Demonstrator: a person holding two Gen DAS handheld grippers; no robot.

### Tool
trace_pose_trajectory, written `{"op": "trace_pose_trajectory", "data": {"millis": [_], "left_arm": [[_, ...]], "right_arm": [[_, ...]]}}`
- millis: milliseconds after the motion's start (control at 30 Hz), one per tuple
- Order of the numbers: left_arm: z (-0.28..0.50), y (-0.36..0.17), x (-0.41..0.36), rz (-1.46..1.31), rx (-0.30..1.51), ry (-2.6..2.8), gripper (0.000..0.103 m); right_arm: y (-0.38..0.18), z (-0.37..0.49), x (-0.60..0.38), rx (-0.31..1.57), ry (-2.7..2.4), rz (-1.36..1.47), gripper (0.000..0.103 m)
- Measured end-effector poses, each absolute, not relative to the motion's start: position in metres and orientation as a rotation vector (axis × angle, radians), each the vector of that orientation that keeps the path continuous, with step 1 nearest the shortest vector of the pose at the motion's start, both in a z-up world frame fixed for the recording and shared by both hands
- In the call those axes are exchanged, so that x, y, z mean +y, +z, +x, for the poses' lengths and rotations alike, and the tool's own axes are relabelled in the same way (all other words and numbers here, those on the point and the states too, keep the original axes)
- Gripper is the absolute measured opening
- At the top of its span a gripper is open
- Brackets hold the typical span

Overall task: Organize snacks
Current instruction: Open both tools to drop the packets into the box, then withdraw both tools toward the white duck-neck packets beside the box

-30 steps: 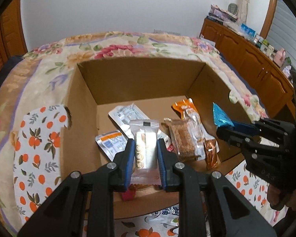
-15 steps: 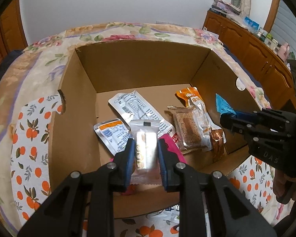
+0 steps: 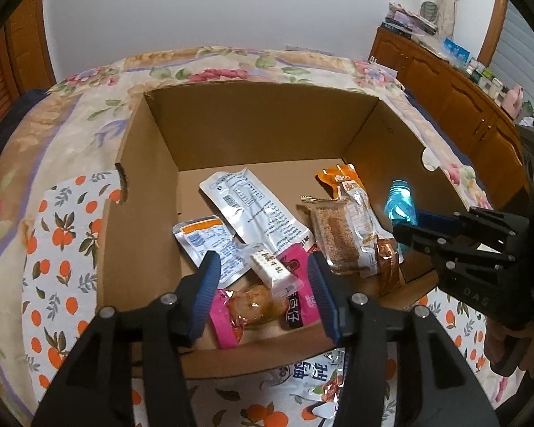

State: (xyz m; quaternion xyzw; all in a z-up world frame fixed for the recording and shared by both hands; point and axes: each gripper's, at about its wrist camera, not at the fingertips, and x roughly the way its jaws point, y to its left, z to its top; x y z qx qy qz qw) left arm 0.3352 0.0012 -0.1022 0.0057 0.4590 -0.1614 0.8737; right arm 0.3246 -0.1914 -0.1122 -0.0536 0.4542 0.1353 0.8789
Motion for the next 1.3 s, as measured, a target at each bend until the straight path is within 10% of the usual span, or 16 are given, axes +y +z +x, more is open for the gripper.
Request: {"op": "trace_pose_trajectory", "data": {"millis": [67, 300, 467, 1300], "left_arm": [[0.333, -0.099, 0.002, 0.007, 0.953, -0.334, 0.06], [0.315, -0.078, 0.008, -0.022, 0.884, -0.335, 0.083], [0.298, -0.061, 0.011, -0.014, 0.82, -0.332, 0.103], [0.203, -0.066, 0.03, 0.032, 0.841, -0.318, 0.103]], "right_arm": [[-0.109, 0.321, -0.192, 0.932, 0.278, -0.109, 0.064], [-0.092, 0.304, -0.195, 0.894, 0.279, -0.098, 0.067], [-0.075, 0.281, -0.202, 0.855, 0.292, -0.074, 0.093], [-0.108, 0.17, -0.172, 0.88, 0.376, -0.025, 0.103]]}}
